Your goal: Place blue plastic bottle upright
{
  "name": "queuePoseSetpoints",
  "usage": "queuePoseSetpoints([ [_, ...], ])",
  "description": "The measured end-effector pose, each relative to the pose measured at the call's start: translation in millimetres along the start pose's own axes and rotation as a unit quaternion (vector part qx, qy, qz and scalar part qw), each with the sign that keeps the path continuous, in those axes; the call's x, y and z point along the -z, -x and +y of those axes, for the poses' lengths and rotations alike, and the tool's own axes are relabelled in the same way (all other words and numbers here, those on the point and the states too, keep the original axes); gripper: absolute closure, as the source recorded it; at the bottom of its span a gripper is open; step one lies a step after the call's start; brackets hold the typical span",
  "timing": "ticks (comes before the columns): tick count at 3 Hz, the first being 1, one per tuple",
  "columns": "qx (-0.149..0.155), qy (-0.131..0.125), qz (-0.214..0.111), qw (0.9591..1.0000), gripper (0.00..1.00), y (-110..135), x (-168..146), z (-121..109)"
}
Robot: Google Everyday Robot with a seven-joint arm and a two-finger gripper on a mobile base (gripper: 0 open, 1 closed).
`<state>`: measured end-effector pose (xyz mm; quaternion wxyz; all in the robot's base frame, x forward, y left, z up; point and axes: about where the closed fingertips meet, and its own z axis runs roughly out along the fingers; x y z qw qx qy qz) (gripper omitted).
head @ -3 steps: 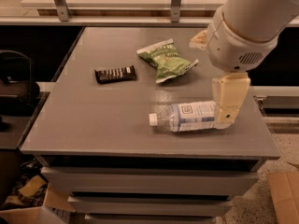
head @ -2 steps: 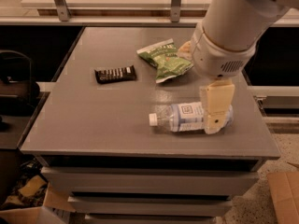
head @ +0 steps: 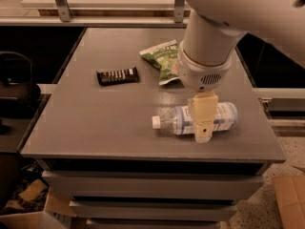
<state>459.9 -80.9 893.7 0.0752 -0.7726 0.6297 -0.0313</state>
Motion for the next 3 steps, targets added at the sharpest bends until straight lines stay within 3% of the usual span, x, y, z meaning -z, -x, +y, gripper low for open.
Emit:
queuePoseSetpoints([
  [2, -0.05, 0.033, 0.027, 0.9979, 0.0, -2, -32, -2],
  [3, -0.073, 0.043, 0.028, 0.996, 0.18, -5, -43, 1],
])
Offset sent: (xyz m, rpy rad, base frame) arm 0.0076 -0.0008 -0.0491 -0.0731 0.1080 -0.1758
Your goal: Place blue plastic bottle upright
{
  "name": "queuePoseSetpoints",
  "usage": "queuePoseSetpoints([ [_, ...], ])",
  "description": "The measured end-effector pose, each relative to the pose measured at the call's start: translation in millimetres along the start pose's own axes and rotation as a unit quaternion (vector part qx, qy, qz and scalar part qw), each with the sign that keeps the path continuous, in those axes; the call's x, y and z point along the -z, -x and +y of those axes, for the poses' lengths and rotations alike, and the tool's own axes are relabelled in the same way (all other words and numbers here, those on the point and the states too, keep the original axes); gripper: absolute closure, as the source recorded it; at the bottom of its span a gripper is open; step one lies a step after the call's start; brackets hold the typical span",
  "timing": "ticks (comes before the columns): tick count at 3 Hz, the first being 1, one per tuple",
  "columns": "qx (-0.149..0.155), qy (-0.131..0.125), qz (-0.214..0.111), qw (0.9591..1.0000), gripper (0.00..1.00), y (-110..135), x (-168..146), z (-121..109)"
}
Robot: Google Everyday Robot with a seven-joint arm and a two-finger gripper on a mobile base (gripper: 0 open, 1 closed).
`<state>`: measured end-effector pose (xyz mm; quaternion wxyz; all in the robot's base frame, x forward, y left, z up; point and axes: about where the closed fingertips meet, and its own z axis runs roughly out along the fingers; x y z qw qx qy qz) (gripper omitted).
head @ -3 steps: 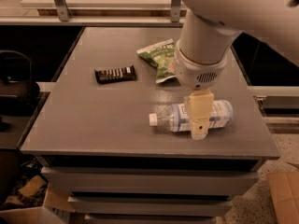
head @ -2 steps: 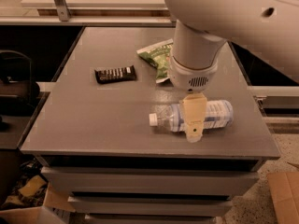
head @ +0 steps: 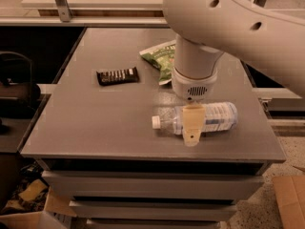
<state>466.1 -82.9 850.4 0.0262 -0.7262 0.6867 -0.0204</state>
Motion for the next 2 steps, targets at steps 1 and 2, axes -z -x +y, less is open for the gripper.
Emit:
queuePoseSetpoints([
  [1, -0.014, 0.007, -0.002, 0.9999, 0.42, -2.4, -7.1, 1.3],
  [2, -0.021, 0.013, -0.005, 0.9997, 0.64, -3.1, -11.8, 3.5],
])
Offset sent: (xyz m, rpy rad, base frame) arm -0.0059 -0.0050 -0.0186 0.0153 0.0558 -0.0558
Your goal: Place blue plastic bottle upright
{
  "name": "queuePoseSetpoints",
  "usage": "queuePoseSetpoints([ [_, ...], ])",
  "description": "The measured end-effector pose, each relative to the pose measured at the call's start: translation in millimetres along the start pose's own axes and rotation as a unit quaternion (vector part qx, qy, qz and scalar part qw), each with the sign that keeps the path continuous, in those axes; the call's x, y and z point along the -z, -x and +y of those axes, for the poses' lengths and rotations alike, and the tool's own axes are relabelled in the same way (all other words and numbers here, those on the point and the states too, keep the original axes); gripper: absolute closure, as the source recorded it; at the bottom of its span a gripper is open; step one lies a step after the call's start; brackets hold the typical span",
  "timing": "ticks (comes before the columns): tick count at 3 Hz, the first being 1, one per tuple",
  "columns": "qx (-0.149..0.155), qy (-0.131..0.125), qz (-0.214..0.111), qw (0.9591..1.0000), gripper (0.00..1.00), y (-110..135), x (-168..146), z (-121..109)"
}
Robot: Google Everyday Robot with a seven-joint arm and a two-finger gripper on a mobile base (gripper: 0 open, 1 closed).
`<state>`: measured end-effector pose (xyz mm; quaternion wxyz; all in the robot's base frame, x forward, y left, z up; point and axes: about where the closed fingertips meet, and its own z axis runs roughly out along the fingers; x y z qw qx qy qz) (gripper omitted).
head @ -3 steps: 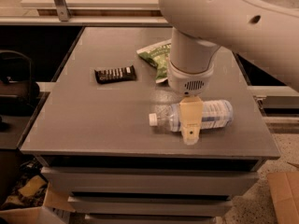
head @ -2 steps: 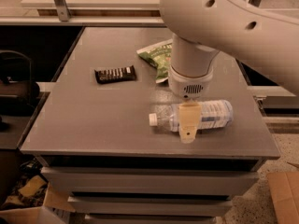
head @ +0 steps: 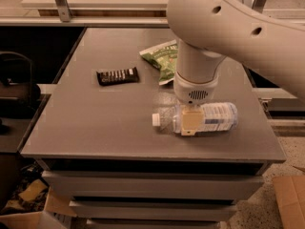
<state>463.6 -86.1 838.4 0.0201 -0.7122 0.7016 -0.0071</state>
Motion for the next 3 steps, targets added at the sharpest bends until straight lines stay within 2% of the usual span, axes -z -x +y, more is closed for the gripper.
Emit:
queuePoseSetpoints([
  [1, 0.002, -0.005, -0.008, 1.0, 0.88, 2, 11, -2],
  [2, 0.01, -0.02, -0.032, 0.9992, 1.0, 9, 41, -4],
  [3, 0.017, -0.029, -0.084, 0.9959, 1.0, 17, 80, -4],
])
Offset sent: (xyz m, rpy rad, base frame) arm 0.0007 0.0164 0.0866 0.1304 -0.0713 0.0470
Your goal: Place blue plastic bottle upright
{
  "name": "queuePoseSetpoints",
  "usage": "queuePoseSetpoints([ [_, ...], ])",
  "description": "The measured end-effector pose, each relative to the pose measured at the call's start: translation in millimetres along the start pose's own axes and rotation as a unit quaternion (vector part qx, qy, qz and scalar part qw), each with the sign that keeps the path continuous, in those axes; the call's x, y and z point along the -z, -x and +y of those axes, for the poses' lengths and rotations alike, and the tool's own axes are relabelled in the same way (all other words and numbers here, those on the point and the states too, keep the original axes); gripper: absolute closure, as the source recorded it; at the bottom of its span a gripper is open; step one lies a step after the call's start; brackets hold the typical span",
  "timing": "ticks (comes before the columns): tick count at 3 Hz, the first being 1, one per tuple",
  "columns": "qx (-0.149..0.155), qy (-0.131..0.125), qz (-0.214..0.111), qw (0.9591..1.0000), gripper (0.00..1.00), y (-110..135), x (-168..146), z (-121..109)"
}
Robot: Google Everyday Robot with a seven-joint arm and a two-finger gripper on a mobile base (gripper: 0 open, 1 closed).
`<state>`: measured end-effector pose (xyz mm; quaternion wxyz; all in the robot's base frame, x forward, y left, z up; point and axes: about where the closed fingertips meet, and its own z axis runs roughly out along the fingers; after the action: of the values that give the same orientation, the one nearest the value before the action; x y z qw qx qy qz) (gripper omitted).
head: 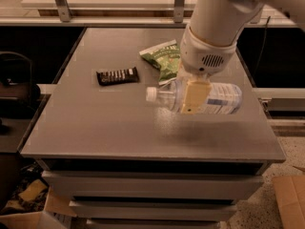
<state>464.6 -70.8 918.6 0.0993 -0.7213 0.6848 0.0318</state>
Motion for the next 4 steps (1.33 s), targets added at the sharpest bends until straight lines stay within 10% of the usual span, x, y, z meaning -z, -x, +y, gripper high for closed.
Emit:
queuePoseSetpoints([
  [1, -0.001, 0.007, -0.073, 0.9973, 1.0, 18, 28, 3],
  [2, -0.006, 0.034, -0.164, 0.9859, 1.0, 38, 45, 10],
  [4, -0.016, 0.091, -0.329, 0.9396, 1.0, 74, 57, 20],
])
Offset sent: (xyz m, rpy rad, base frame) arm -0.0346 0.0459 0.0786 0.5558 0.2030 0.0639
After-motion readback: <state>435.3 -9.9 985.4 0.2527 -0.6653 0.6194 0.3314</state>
